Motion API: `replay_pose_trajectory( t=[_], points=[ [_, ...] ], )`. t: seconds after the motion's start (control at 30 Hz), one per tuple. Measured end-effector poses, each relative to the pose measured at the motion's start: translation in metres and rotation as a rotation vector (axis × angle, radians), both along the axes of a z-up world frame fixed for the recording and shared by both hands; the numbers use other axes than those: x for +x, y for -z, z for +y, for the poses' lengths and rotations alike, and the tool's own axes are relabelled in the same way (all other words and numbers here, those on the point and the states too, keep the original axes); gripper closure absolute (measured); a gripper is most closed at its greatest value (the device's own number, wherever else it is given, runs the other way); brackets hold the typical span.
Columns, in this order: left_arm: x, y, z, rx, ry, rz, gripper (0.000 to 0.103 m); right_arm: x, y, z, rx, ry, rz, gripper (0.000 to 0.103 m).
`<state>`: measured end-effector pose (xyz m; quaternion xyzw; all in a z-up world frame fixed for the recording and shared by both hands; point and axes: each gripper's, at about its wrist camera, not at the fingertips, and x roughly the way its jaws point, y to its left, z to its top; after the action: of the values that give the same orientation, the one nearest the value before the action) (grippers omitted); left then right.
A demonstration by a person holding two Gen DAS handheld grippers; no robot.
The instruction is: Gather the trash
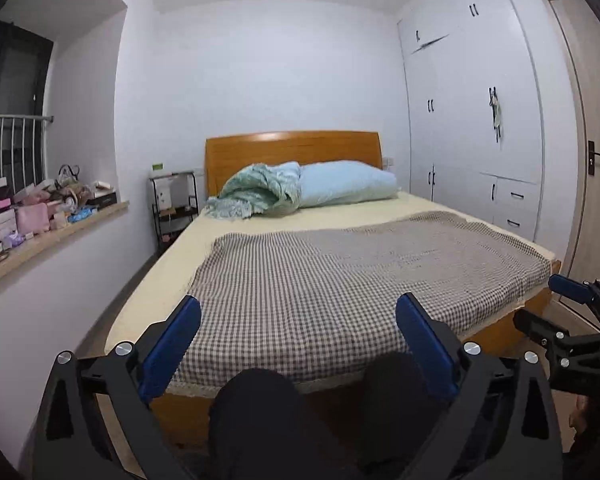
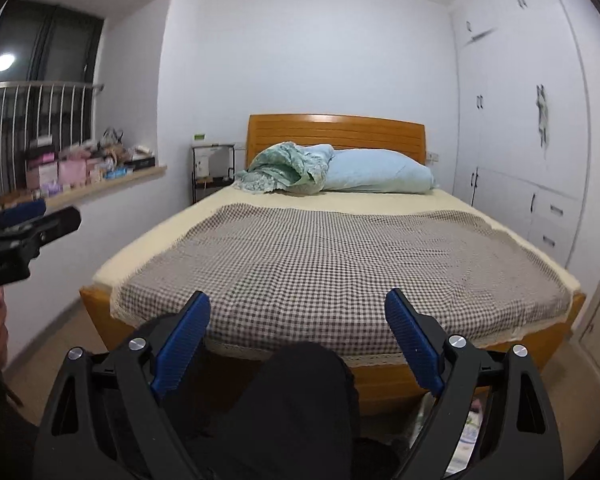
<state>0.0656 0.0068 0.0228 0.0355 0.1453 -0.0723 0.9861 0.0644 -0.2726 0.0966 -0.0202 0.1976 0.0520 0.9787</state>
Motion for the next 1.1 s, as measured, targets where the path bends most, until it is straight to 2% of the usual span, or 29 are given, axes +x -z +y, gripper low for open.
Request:
replay_pose_trajectory(
  t=[0.17, 0.4, 0.6, 0.73, 0.93, 1.1],
  points=[
    [0.003, -0.001, -0.004, -0.002, 0.002, -0.004, 0.008, -0.006, -0.003, -0.002, 0.042, 0.031, -0.014, 0.014],
    [0.027, 0.007, -0.004, 0.004, -0.013, 0.012, 0.008, 0.008, 0.001, -0.003, 0.032, 0.051, -0.013, 0.014],
    [0.077, 0.003, -0.004, 0.025, -0.035, 0.005, 0.008, 0.057, 0.009, 0.000, -0.003, 0.046, 0.012, 0.014],
    [0.124, -0.008, -0.002, 0.023, -0.068, -0.002, 0.008, 0.105, 0.012, 0.000, -0.008, 0.040, 0.040, 0.014],
    [0.183, -0.020, 0.003, -0.002, -0.098, 0.012, 0.008, 0.162, 0.003, -0.008, 0.044, 0.063, 0.031, 0.014],
    [0.231, -0.026, 0.002, -0.031, -0.089, 0.040, 0.007, 0.209, -0.006, -0.003, 0.023, 0.049, 0.046, 0.014]
  ],
)
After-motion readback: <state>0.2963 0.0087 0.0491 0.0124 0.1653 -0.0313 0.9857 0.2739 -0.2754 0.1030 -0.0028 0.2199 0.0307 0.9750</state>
